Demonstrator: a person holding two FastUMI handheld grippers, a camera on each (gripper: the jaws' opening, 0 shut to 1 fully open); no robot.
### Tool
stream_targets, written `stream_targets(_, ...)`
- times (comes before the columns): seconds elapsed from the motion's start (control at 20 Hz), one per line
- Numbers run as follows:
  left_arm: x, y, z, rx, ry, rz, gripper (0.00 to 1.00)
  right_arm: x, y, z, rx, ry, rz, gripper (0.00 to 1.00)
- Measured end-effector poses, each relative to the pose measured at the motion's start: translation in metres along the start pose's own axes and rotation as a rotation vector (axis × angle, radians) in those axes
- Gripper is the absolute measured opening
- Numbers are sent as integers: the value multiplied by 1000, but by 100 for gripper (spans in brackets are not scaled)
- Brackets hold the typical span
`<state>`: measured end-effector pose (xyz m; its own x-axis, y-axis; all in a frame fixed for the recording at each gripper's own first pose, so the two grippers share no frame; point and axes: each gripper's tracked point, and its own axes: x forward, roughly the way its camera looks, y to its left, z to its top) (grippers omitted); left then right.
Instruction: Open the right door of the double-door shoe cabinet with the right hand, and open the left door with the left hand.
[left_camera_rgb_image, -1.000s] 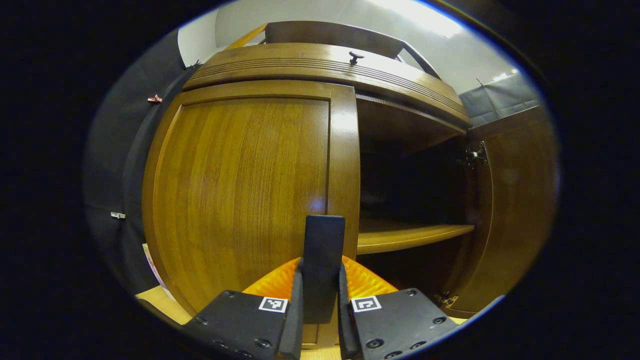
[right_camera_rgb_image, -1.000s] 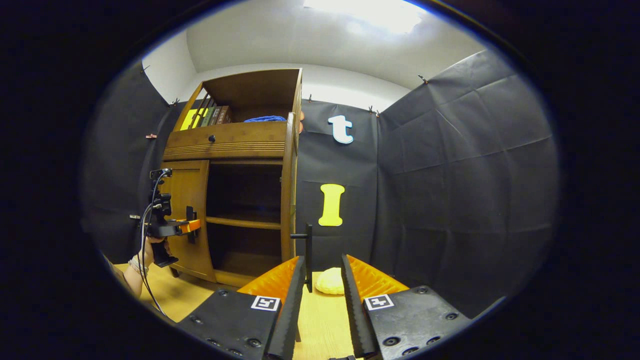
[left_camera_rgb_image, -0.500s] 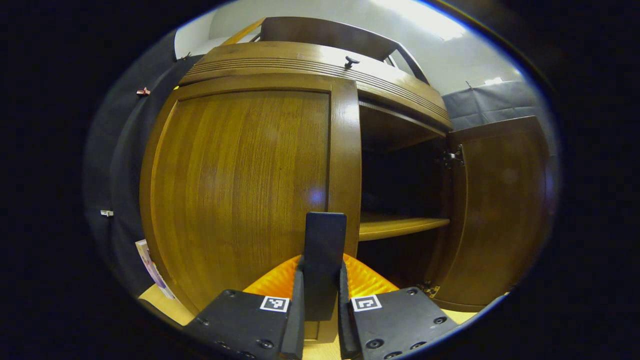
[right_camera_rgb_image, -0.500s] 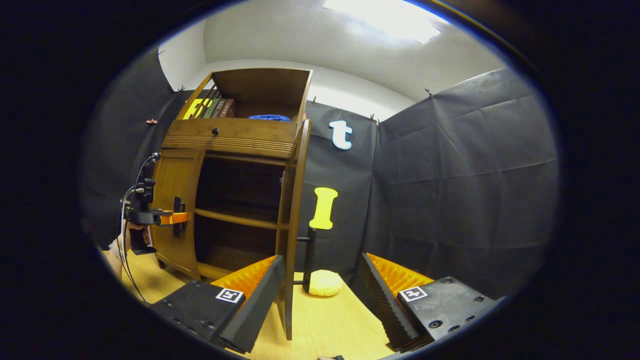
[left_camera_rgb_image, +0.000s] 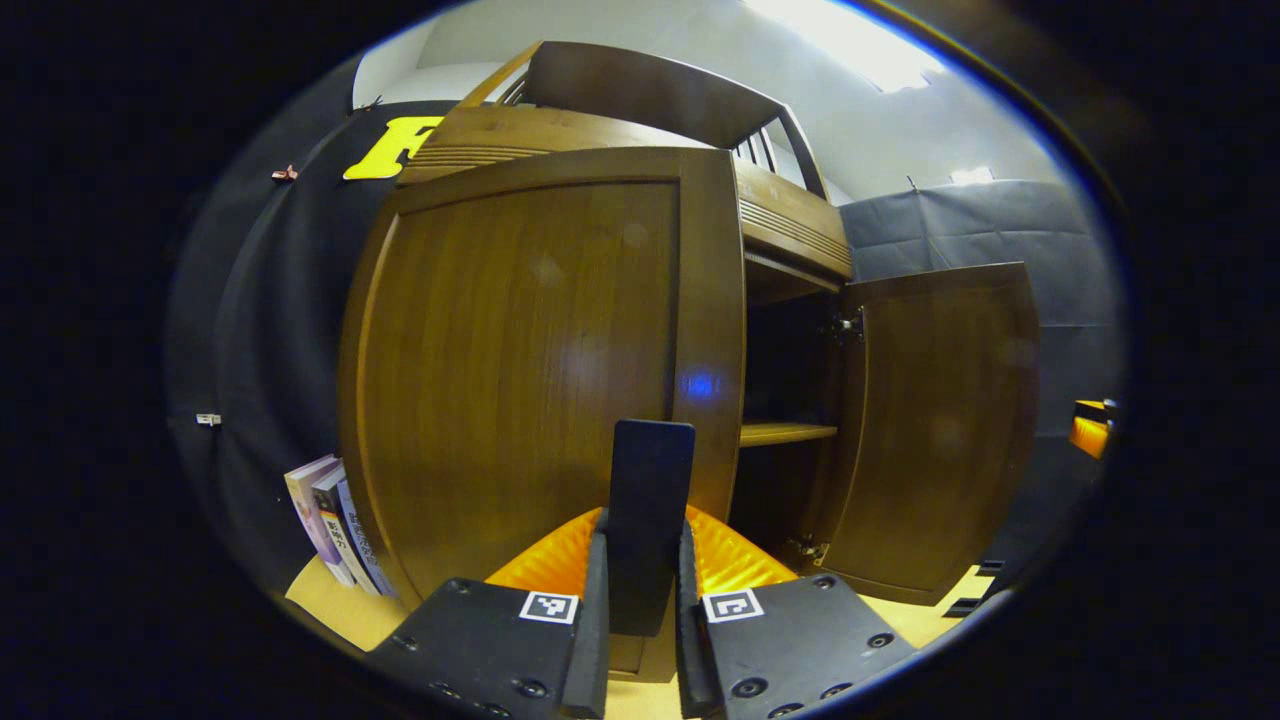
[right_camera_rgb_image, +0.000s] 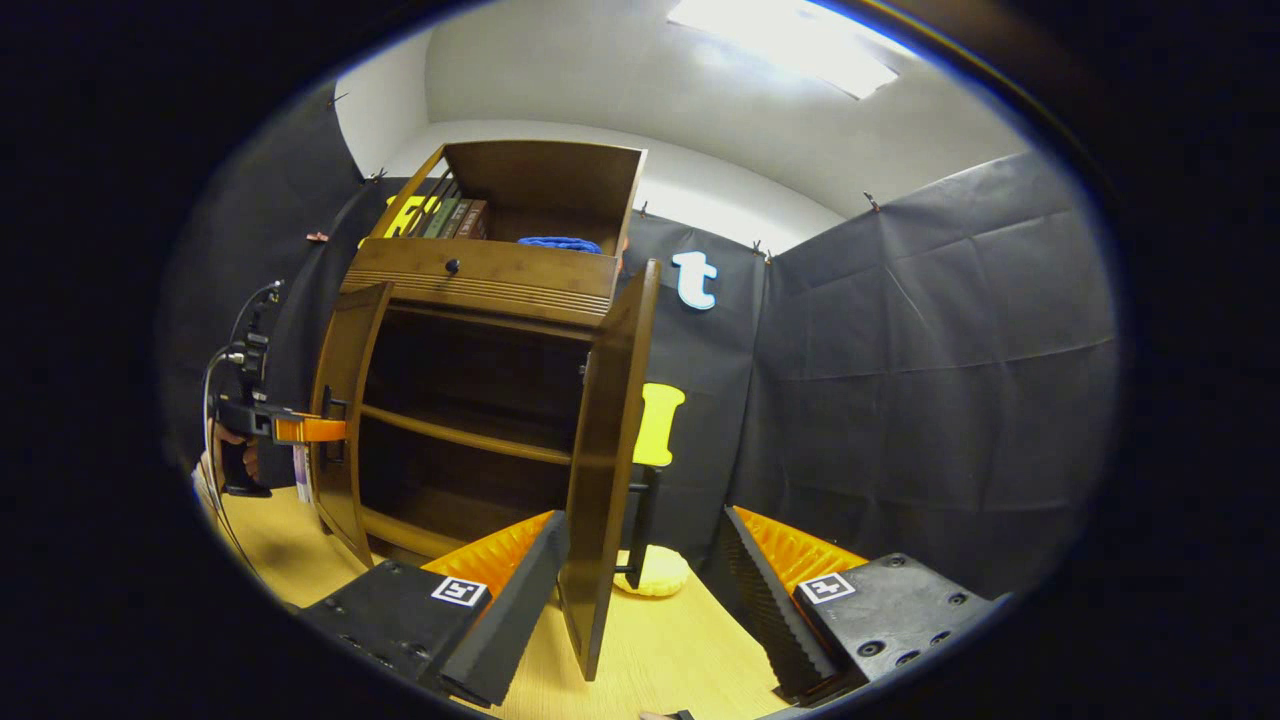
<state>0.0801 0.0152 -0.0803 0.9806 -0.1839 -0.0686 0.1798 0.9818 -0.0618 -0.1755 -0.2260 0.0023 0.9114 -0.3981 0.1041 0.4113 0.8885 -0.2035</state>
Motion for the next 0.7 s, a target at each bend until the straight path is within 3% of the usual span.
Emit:
stream_targets(0.45, -57, 23, 4, 6, -12, 64, 31, 5, 35, 0, 24, -9, 85, 97)
stream_targets(0.7, -86, 43, 5, 42, -15, 147, 31, 8, 53, -6, 39, -2, 139, 97)
